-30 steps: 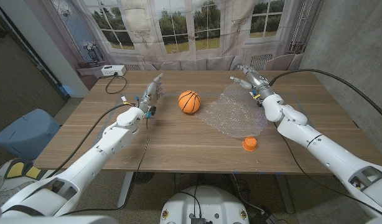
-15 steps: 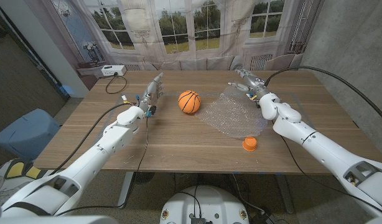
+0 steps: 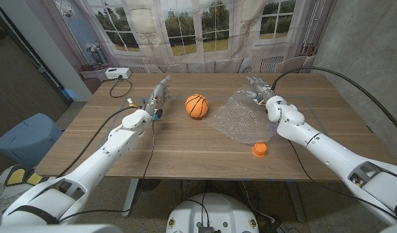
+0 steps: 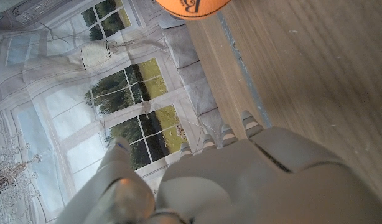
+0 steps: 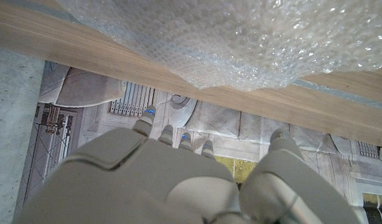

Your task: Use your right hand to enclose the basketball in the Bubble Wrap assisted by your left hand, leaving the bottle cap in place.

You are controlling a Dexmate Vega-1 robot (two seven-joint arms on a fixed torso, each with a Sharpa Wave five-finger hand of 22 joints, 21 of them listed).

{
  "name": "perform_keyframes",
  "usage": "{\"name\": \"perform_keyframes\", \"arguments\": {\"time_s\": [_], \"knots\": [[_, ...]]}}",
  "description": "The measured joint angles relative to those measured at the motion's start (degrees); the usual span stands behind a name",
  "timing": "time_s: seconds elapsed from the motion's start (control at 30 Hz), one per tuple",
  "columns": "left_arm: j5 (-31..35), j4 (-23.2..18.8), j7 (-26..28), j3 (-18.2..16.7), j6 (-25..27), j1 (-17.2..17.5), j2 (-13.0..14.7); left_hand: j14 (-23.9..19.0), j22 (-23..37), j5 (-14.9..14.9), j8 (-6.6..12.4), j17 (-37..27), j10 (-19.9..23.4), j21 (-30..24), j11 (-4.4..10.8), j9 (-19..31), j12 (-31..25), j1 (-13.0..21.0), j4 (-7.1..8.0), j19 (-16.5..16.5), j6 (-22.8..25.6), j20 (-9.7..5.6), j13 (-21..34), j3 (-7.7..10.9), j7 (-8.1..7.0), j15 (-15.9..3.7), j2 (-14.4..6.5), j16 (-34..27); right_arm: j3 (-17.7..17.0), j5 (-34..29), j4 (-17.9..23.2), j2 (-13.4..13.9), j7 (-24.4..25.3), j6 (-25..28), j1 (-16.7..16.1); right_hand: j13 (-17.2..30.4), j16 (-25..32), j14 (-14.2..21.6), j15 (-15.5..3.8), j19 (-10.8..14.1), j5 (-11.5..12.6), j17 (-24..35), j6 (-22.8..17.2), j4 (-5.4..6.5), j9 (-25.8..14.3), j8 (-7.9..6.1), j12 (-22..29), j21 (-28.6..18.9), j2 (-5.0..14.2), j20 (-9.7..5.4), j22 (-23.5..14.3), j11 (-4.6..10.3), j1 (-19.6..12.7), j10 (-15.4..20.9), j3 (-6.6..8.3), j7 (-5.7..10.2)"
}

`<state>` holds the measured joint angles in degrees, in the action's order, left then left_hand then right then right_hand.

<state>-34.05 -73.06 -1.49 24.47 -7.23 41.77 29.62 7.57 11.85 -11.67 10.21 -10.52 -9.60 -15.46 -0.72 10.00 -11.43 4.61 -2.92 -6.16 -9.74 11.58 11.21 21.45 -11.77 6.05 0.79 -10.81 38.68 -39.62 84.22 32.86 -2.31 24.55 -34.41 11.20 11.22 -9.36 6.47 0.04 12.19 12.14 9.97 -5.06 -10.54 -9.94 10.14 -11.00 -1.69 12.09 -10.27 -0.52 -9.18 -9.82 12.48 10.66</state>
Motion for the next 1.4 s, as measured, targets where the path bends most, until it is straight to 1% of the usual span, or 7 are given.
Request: {"name": "perform_keyframes", "arguments": {"time_s": [0.2, 0.3, 0.83, 1.0, 1.13, 1.3, 1.4], "knots": [[-0.2, 1.4, -0.9, 0.2, 0.0, -0.9, -0.5, 0.0, 0.0, 0.0, 0.0, 0.0, 0.0, 0.0, 0.0, 0.0, 0.0, -0.3, 0.0, -0.2, 0.0, 0.2, 0.0, 0.0, 0.0, 0.0, -0.3, 0.0, 1.7, -1.2, -0.8, -0.5, -2.9, 3.6, 1.3, 0.0, -0.2, -0.5, 0.49, -0.4, 0.0, 0.0, 0.2, -0.16, 0.0, 0.0, 0.0, 0.0, 0.0, 0.19, 0.0, 0.0, 0.0, 0.0, -0.31, 1.24], [-0.2, 2.2, -1.2, 0.3, 0.0, -1.4, -0.7, 0.0, 0.0, 0.0, 0.0, 0.0, 0.0, 0.0, 0.0, 0.0, 0.0, -0.3, 0.0, -0.2, 0.0, 0.2, 0.0, 0.0, 0.0, 0.0, -0.3, 0.0, 2.5, -1.5, -1.4, -0.7, -3.9, 4.6, 2.0, 0.0, -0.2, -0.5, 0.49, -1.0, 0.4, 0.0, 0.2, -0.16, 0.0, 0.0, 0.0, 0.0, 0.0, 0.21, 0.0, 0.0, 0.0, 0.0, -0.31, 1.24], [-0.3, 3.9, -2.0, 0.7, -0.3, -2.6, -1.2, 0.0, 0.0, -0.3, 0.0, 0.0, 0.0, 0.2, 0.0, 0.0, 0.0, -0.6, 0.24, -0.2, 0.0, 0.19, 0.0, -0.24, 0.0, 0.0, -0.6, 0.0, 6.2, -2.6, -4.8, -1.5, -9.3, 8.4, 5.0, 0.0, -0.2, -0.5, 0.48, -1.6, 0.4, 0.0, 0.2, -0.34, 0.0, 0.0, 0.3, 0.2, 0.37, 0.21, 0.0, 0.01, -0.4, 0.0, -0.48, 1.22], [-0.3, 3.6, -1.9, 0.7, -0.3, -2.5, -1.1, 0.0, 0.0, -0.3, 0.0, 0.0, 0.0, 0.2, 0.0, 0.0, 0.0, -0.6, 0.24, -0.2, 0.0, 0.19, 0.0, -0.24, 0.0, 0.0, -0.6, 0.0, 6.8, -2.6, -5.4, -1.7, -10.5, 9.0, 5.5, 0.0, 0.6, -0.4, 0.47, -1.6, 0.8, -0.1, 0.2, -0.51, -0.3, -0.7, 1.1, 0.2, 0.31, 0.21, 0.0, 0.01, -1.1, 0.0, -0.65, 1.22], [-0.3, 3.2, -1.7, 0.7, -0.2, -2.3, -1.0, 0.0, 0.0, -0.3, 0.0, 0.0, 0.0, 0.2, 0.0, 0.0, 0.0, -0.6, 0.24, -0.2, 0.0, 0.19, 0.0, -0.23, 0.0, 0.0, -0.6, 0.0, 7.5, -2.5, -6.0, -1.8, -11.2, 9.5, 6.0, 0.0, 1.0, 0.8, 0.67, -1.6, 0.8, -0.2, 0.0, -0.66, -0.3, -1.36, 1.7, 0.2, 0.3, 0.21, 0.0, -0.83, -1.6, 0.0, -0.6, 1.36], [-0.4, 2.7, -1.5, 0.7, 0.0, -2.1, -0.9, 0.0, 0.0, -0.3, 0.0, 0.0, 0.0, 0.2, 0.0, 0.0, 0.0, -0.6, 0.24, -0.2, 0.0, 0.19, 0.0, -0.23, 0.0, 0.0, -0.6, 0.0, 8.1, -2.3, -6.3, -1.8, -11.7, 9.9, 6.3, 0.0, 1.6, 2.2, 0.46, -1.6, 0.8, -0.2, -1.5, -1.16, -0.3, -1.77, 2.0, -0.2, 0.68, 0.18, -0.1, -0.83, -2.4, 0.0, -0.59, 1.66], [-0.4, 2.2, -1.4, 0.6, 0.1, -1.8, -0.7, 0.0, 0.0, -0.3, 0.0, 0.0, 0.0, 0.2, 0.0, 0.0, 0.0, -0.6, 0.24, -0.2, 0.0, 0.19, 0.0, -0.23, 0.0, -0.01, -0.6, 0.0, 8.4, -2.0, -6.6, -1.8, -12.8, 10.1, 6.6, 0.0, 1.6, 2.5, 0.16, -0.2, 0.8, -0.4, -1.8, -1.36, -0.3, -1.77, 2.0, -0.7, 1.03, 0.11, -0.3, -0.77, -3.2, 0.0, -0.38, 1.93]]}}
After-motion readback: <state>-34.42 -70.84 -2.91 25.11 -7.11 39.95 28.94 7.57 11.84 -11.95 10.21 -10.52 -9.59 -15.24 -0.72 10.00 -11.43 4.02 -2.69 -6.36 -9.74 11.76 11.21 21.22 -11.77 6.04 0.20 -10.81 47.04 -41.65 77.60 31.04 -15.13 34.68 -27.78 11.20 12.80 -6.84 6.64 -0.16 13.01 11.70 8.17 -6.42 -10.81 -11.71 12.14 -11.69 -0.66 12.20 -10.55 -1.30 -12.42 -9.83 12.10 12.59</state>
